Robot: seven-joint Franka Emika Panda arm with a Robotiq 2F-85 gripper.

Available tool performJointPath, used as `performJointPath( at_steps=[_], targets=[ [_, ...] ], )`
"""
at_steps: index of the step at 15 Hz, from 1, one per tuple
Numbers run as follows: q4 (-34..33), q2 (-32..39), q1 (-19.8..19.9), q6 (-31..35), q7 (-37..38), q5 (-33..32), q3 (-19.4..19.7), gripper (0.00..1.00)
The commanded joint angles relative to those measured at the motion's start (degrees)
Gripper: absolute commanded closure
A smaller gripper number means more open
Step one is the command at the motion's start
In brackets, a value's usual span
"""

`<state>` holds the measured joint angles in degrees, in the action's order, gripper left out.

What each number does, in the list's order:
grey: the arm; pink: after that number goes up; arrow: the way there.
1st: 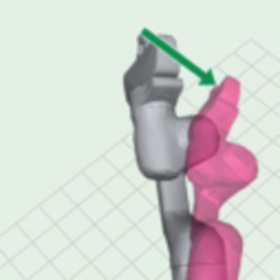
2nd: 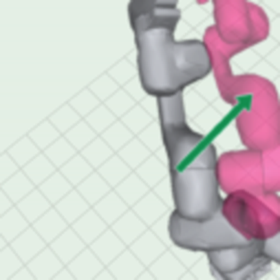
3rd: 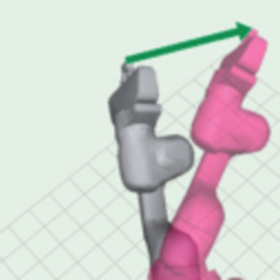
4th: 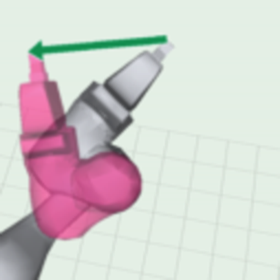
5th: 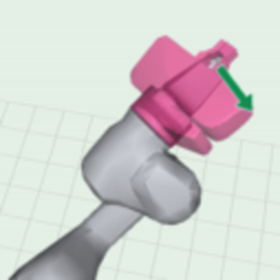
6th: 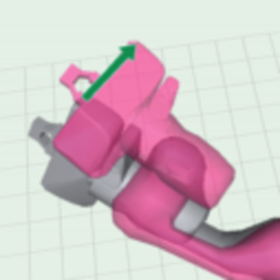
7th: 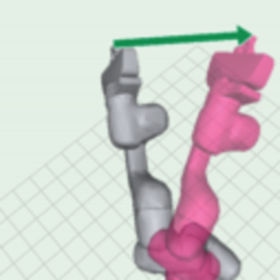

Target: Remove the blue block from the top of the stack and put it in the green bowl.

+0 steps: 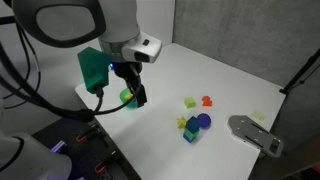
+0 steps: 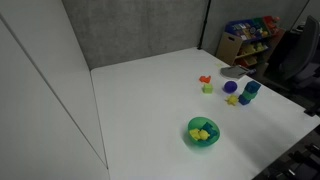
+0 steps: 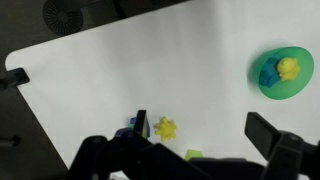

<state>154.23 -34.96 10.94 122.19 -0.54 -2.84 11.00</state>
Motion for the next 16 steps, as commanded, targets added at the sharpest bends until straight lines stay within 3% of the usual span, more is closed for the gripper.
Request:
performJointPath(
  at_steps=[1,8,16],
  targets=[
    [-0.08,0.05,0.49,-0.11,-0.27,0.33,-0.47,0.0],
    [-0.08,0.05,0.49,-0.11,-0.27,0.33,-0.47,0.0],
    [-9.98,9.74,-3.31,-1.25,1.76,3.93,-3.46,0.0]
  ],
)
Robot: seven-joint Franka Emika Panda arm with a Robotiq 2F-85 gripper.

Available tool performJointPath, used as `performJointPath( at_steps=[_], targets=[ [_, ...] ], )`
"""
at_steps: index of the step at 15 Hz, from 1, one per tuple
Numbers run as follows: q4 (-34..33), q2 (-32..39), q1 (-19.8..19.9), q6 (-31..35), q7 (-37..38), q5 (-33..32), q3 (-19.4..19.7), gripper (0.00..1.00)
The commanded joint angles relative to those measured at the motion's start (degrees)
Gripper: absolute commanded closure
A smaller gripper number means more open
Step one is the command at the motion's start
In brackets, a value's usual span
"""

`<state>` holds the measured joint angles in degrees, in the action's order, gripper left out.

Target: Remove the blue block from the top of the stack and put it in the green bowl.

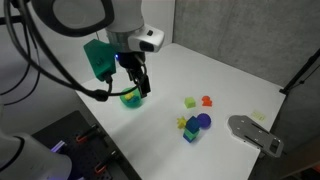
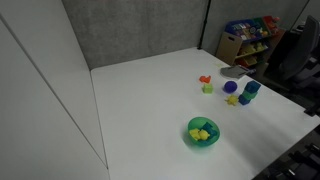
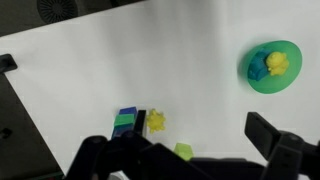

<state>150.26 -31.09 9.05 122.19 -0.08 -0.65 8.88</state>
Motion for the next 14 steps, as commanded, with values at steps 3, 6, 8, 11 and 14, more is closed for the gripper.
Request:
performJointPath(
  at_steps=[3,6,8,11,14],
  targets=[
    [-11.17,11.32,-2.32,-1.21,2.89,2.14,-2.78,0.0],
    [-16.21,17.7,-2.45,-0.02,6.11,0.99,-4.24,0.0],
    [-19.0,22.12,-2.41,2.22,7.7,0.08,-4.87,0.0],
    [-23.21,29.19,-2.45,5.33,8.24,-0.2,-4.63,0.0],
    [-27.31,35.73,-2.36,5.48,3.1,1.29,-3.62,0.0]
  ],
)
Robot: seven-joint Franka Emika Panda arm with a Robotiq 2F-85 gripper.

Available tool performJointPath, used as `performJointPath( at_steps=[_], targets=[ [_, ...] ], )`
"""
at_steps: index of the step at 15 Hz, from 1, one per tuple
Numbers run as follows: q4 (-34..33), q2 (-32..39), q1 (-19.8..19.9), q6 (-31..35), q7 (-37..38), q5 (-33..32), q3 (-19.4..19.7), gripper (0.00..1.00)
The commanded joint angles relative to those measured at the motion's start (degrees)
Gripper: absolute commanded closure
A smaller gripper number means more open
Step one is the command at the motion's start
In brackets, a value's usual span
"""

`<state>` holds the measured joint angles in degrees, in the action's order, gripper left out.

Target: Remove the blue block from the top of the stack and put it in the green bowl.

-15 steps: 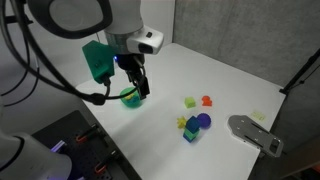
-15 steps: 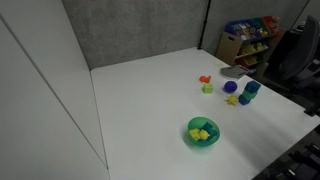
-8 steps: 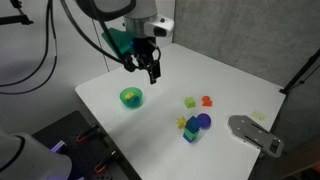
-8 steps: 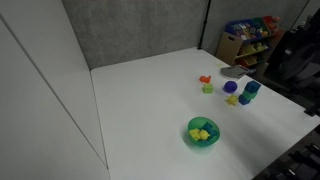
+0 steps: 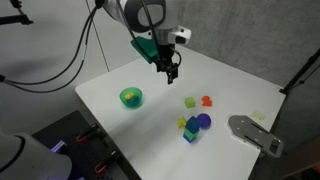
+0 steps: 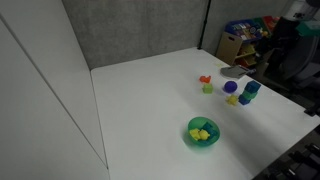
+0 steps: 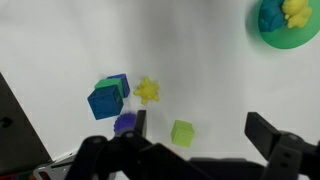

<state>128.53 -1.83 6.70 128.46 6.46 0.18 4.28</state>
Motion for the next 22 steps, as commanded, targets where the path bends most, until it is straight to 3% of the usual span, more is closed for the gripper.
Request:
performJointPath(
  at_steps=[1,4,8,22],
  targets=[
    [-6.78,8.27,0.16,-1.07,-5.41,0.64,1.15,0.0],
    [-10.77,13.75,1.23,-1.66,-12.63,0.75,1.74,0.0],
    [-15.4,19.87,3.25,-0.32,-16.66,0.19,2.75,0.0],
    [-22.8,36.26,8.98,9.96,-15.63,0.35,4.28,0.0]
  ],
)
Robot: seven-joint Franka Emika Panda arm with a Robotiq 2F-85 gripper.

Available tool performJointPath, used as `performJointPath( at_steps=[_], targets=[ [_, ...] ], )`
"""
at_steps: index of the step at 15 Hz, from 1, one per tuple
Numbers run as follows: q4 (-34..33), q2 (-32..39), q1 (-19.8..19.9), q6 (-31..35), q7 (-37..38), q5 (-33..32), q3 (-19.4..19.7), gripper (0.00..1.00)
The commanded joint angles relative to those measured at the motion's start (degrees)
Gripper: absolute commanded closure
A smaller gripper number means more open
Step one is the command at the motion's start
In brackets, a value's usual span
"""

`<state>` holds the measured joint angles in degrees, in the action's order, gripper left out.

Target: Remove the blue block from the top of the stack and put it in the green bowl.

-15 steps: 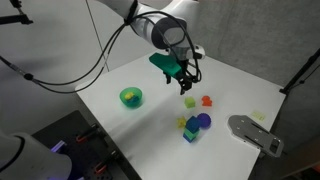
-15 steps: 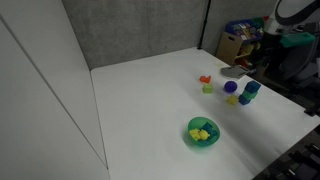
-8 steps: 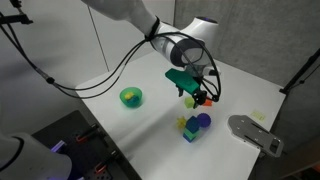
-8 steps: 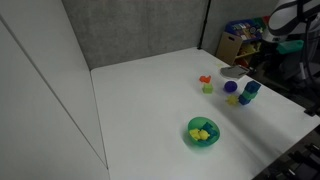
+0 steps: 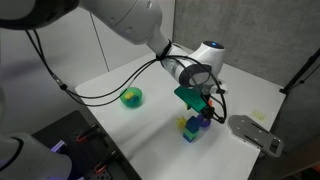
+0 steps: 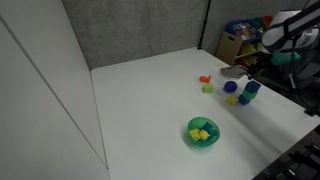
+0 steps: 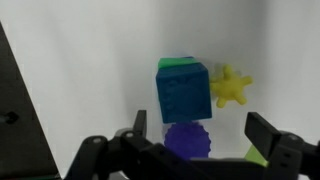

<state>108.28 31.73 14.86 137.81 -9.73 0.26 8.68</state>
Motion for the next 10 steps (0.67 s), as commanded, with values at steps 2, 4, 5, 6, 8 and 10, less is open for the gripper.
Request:
performJointPath(
  at_steps=[2,4,5,6,8,10],
  targets=[
    [-2.72,3.89,1.3,0.83,0.72,1.08,-0.54,0.0],
    [-2.57,4.76,1.34,1.21,0.86,1.17,-0.59,0.0],
    [-2.48,5.15,1.24,1.56,1.11,1.03,-0.46,0.0],
    [-2.4,5.49,1.25,1.53,1.25,1.05,-0.47,0.0],
    [-2.24,6.13,0.84,1.73,1.77,0.34,0.01,0.25],
    [-2.28,5.94,0.5,1.61,2.4,0.17,0.23,0.42]
  ],
)
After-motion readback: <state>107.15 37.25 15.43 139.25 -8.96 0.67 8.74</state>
